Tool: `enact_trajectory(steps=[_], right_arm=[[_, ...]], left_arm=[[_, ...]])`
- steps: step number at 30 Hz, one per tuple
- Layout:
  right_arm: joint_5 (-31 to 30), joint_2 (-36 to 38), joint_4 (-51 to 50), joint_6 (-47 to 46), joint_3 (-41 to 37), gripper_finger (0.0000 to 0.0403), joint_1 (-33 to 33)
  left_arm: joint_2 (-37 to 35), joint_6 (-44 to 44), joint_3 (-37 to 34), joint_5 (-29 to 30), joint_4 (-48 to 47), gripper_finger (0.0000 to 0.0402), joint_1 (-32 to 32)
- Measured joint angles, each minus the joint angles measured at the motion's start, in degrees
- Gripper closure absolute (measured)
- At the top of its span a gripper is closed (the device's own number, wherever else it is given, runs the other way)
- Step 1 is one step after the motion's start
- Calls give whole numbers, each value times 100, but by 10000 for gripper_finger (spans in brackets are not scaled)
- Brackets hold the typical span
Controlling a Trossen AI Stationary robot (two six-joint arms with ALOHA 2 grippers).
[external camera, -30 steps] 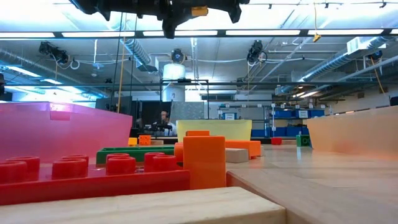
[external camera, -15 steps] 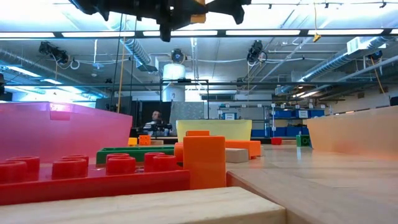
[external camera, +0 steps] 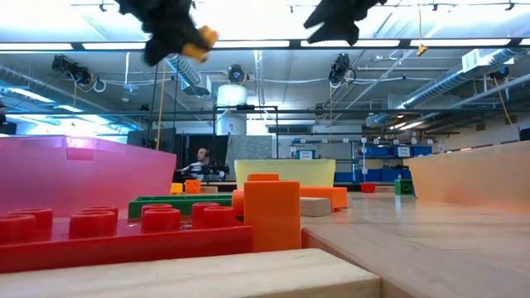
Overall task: Sort blocks by size
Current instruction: Put the 3 stud yellow game piece into the pink bin
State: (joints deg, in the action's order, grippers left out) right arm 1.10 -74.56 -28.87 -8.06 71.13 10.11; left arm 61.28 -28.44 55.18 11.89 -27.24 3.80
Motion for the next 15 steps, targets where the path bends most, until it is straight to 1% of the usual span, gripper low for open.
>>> enact_trajectory(steps=[3, 7, 11, 15], right_arm=[[0, -31, -201, -104, 0, 191, -4], [0, -52, -267, -272, -2, 195, -4], [-2, -44, -262, -249, -2, 197, -4], [0, -44, -256, -247, -2, 197, -4]], left_arm=[[-149, -917, -2, -69, -1291, 297, -269], [-96, -1944, -9, 0, -2747, 298, -851], [134, -2364, -7, 41, -3584, 298, -1362], [442, -2460, -7, 47, -3969, 297, -1558]])
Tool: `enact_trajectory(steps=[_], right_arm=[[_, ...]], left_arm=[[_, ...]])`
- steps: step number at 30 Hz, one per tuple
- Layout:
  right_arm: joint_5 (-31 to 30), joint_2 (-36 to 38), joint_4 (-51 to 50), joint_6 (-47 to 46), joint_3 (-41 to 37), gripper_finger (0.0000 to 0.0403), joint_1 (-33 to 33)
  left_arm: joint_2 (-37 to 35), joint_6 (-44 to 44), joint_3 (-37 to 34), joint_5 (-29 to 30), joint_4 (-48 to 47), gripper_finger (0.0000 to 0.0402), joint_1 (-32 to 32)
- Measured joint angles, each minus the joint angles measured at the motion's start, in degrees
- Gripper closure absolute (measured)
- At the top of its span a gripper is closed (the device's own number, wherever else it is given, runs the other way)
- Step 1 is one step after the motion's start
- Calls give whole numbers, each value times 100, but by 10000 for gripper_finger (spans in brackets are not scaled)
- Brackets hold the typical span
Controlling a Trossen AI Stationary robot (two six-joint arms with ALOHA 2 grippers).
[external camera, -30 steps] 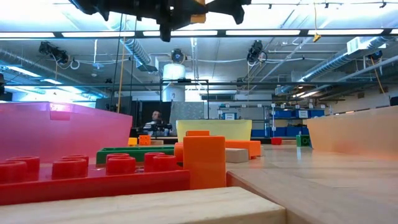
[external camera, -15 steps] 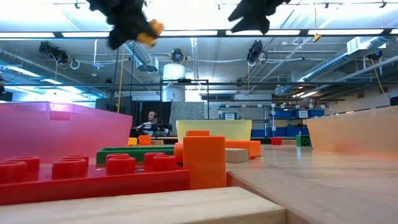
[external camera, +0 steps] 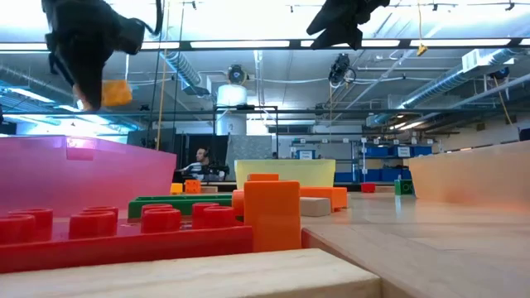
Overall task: Sort blocks by size
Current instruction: Put the 3 stud yellow game piece into the pink bin
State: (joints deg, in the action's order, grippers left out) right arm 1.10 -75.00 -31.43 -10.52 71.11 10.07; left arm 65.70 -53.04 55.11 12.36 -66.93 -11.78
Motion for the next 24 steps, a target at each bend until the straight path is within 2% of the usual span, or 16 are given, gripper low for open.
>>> enact_trajectory(steps=[6, 10, 17, 24], right_arm=[[0, 0, 5, -4, 0, 199, 0], [0, 0, 7, -39, 0, 199, 0], [0, 0, 5, -150, 0, 199, -11], [0, 0, 5, -151, 0, 199, -11]], left_arm=[[568, 333, 0, 0, 34, 283, 51], [884, 626, -178, -319, 332, 283, 196], [912, 810, -1006, -784, 1242, 283, 431], [908, 891, -1418, -816, 1666, 281, 547]])
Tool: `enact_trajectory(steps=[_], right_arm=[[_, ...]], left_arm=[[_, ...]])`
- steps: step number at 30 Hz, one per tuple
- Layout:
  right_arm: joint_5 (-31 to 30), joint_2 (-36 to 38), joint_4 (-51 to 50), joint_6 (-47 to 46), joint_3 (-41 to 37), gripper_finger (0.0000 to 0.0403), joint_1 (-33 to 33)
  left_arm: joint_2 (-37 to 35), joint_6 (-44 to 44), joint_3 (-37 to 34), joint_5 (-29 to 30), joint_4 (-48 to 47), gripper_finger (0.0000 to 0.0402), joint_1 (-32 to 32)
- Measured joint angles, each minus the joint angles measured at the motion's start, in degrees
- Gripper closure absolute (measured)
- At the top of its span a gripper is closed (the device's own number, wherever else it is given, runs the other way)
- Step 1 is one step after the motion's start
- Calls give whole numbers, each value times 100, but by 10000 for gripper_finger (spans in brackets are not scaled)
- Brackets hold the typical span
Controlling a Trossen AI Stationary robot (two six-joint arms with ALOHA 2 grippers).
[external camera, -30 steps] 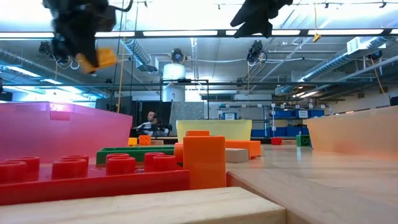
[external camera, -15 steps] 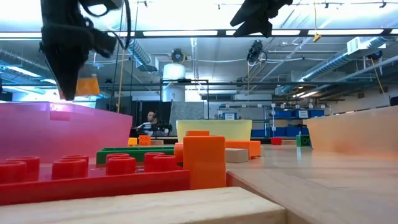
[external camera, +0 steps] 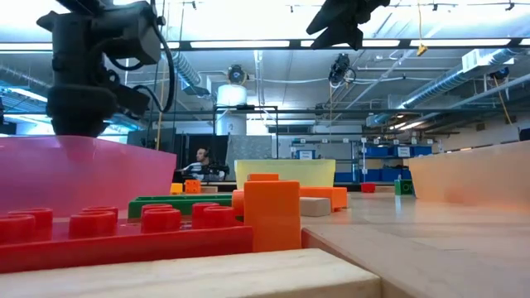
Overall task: Sort blocks by size
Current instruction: Put the 3 stud yellow game piece into the pink bin, then put the 1 stud orange game piece into the orange bin
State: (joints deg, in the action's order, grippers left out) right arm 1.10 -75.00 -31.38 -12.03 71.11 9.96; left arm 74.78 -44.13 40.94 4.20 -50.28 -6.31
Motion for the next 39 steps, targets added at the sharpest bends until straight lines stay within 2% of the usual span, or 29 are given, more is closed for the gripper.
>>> enact_trajectory(steps=[7, 10, 20, 24, 30, 34, 39], right_arm=[[0, 0, -5, -2, 0, 199, 0], [0, 0, -7, 0, 0, 199, 0], [0, 0, -11, -2, 0, 199, 0], [0, 0, -9, -37, 0, 199, -2], [0, -93, -55, 0, 1, 199, -72], [0, -311, -46, 40, 0, 189, -248], [-3, -658, 57, 549, 1, 162, -597]], left_arm=[[0, -1, 1, -16, 81, 280, 0], [0, 8, 1, -232, 82, 278, 0], [0, -129, 4, -307, 122, 227, 0], [0, -128, 4, -313, 118, 218, 0], [0, -271, 32, -780, 78, 218, -1], [0, -445, 250, -798, -20, 218, -21], [0, -259, 664, -749, -31, 218, -94]])
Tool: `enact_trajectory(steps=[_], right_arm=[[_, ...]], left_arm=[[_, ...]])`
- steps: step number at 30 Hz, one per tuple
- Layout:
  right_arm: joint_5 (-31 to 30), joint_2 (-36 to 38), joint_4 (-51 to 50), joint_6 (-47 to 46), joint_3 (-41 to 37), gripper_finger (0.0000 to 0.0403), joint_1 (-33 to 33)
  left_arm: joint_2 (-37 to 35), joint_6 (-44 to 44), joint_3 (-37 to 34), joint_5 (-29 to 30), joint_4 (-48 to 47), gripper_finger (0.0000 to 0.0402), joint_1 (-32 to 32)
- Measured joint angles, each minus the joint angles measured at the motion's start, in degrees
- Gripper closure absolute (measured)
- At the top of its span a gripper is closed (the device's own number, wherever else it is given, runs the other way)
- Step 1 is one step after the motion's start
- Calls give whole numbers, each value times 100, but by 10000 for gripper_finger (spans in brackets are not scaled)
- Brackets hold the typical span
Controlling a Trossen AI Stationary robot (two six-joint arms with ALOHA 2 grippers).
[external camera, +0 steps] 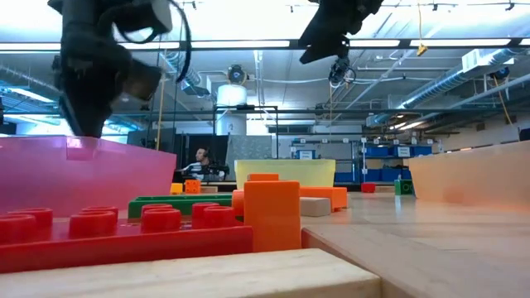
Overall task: Sort blocks by size
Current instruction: Put the 1 stud orange game piece into the orange bin
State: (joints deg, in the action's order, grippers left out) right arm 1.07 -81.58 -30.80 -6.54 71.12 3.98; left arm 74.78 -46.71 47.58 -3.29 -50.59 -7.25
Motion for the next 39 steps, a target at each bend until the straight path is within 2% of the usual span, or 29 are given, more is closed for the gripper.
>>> enact_trajectory(steps=[8, 12, 14, 18, 20, 27, 33, 39], right_arm=[[-150, -539, 343, 961, 1, 111, -669], [-148, -971, 206, 989, 121, 97, -932], [-163, -1247, -24, 990, 383, 96, -1020], [-341, -1881, -497, 1202, 1105, 98, -1154], [-360, -2203, -710, 1303, 1494, 97, -1179], [-360, -3309, -1426, 1436, 2616, 101, -1164], [-272, -3911, -1724, 1516, 3015, 111, -1162], [-151, -4233, -1858, 1346, 3015, 119, -1162]], left_arm=[[-2, 157, 631, 58, 113, 218, -146], [-100, 372, 683, 457, 911, 218, -361], [-170, 542, 670, 712, 1212, 218, -511], [-296, 624, 651, 1458, 1189, 218, -765], [-370, 704, 651, 1618, 1167, 218, -851], [-471, 1348, 651, 1693, 1363, 218, -905], [-832, 2034, 625, 1744, 1345, 218, -942], [-1817, 2226, -279, 1768, 2055, 218, -938]])
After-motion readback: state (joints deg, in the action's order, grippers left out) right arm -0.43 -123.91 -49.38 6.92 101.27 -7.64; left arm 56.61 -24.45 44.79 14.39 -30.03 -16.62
